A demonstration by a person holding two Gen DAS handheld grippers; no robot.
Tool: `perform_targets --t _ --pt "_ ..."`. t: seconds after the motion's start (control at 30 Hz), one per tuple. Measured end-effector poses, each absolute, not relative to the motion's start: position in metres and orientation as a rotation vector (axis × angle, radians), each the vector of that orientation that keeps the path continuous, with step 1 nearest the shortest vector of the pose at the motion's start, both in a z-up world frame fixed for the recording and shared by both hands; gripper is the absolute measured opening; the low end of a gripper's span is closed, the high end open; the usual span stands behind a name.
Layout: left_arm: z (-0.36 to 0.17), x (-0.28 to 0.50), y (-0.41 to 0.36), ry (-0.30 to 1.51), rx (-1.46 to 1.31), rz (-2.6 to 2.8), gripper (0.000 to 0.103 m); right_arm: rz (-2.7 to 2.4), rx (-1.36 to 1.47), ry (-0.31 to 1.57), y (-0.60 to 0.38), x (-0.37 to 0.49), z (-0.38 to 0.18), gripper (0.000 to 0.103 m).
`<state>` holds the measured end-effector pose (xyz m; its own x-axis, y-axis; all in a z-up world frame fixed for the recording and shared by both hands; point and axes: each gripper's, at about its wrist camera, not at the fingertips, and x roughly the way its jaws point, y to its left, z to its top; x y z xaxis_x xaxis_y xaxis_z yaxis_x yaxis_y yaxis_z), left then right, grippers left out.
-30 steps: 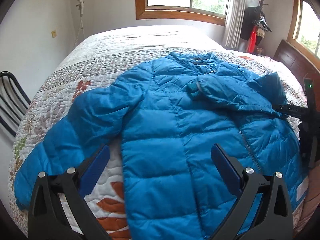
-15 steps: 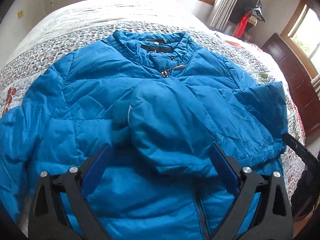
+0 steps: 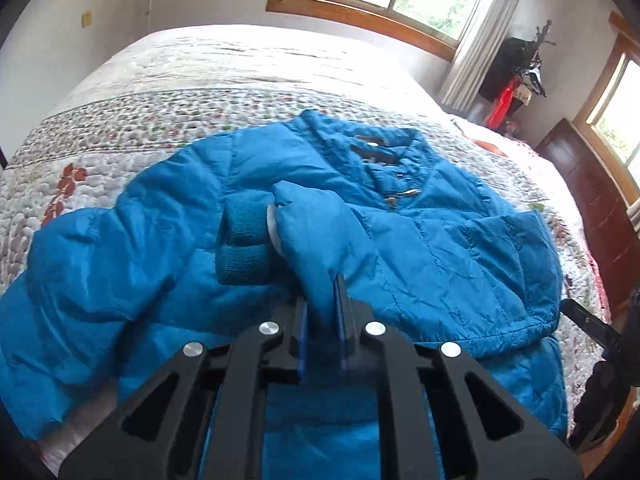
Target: Fold large clothes
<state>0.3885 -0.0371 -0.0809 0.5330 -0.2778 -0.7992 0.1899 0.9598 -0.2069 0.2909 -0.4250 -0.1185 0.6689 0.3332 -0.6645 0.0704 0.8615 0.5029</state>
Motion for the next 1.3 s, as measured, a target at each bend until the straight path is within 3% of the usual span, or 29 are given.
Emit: perform_targets --t 0.1,0.13,0.3,0.4,0.57,0.73,1.03,1.3 --pt "-0.106 0.403 -0.022 1.036 -0.09 -0.235 0.021 0.165 0.548 0.896 -0.422 0.305 -0.14 0.036" --pt "-0.114 0.407 -0.02 1.053 -0.09 -0.229 0.029 0.164 0.539 0.907 -0.42 0.308 -0.145 0.036" --pt "-0.115 0.406 -0.021 1.032 -0.049 -0.221 0.039 0.154 0.512 0.904 -0.416 0.306 -0.144 0.036" --pt "-0.097 0.39 -0.013 0.988 -0.054 -0.194 0.043 0.127 0.464 0.879 -0.411 0.296 -0.121 0.038" --pt "-0.052 0.36 -0.022 0.825 0.014 -0.208 0.063 0.08 0.363 0.809 -0.405 0.303 -0.067 0.043" --pt "-0.051 0.377 -0.053 0.83 0.032 -0.248 0.065 -0.018 0.339 0.848 -0.417 0.352 -0.073 0.043" --pt "-0.12 0.426 -0.067 0.942 0.083 -0.225 0.065 -0.056 0.373 0.956 -0.433 0.393 -0.148 0.042" --pt "-0.096 0.408 -0.059 0.897 0.034 -0.217 0.066 -0.037 0.349 0.92 -0.424 0.37 -0.116 0.044"
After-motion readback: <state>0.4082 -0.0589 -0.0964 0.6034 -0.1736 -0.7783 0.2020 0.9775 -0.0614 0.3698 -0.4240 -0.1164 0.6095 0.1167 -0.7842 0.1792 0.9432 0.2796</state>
